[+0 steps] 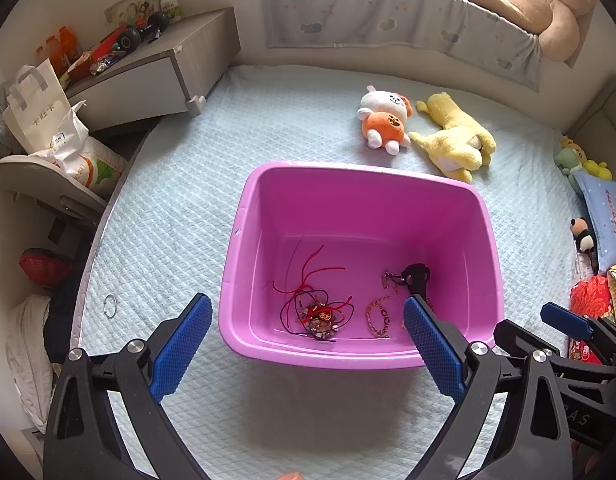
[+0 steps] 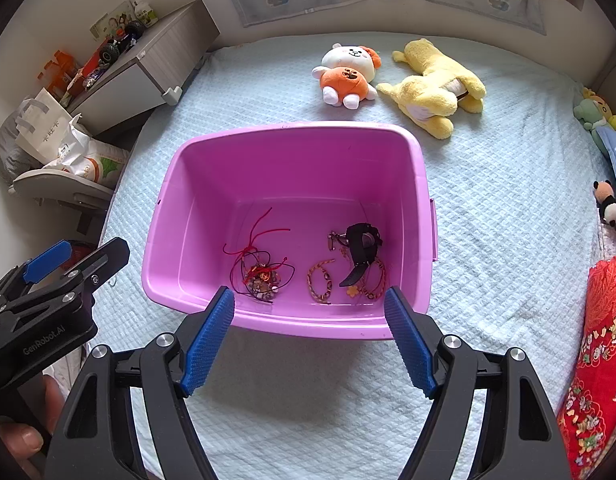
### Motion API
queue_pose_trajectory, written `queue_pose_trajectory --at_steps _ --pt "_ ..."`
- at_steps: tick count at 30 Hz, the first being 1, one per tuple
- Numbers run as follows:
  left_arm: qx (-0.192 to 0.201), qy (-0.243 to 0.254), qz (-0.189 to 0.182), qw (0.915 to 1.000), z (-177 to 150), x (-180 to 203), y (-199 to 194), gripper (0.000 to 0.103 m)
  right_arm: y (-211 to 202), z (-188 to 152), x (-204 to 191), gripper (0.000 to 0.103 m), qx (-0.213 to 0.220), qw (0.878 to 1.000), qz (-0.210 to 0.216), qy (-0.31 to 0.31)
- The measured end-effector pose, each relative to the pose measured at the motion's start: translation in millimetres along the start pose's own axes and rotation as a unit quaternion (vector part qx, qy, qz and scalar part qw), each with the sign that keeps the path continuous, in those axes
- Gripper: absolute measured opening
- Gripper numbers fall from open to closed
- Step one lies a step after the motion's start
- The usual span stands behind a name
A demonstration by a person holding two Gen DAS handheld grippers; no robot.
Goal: Organize jewelry
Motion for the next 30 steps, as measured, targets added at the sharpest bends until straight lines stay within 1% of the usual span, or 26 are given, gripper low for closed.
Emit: queue_pose_trajectory --at_steps 30 --pt "-0.002 0.0 0.002 1.0 -0.3 -0.8 3.2 0.095 2.0 -3.9 -2.6 0.074 -0.003 1.0 0.0 -0.003"
Point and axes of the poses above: each gripper's, at about its wrist camera, not at the fingertips, and y roughly the way its jaws point, x to its right, z to its top, the point moved 4 cm from there along y, roughly the way its jaws point, and after that the axes turned 5 degrees about z, right-handed, at the moved point
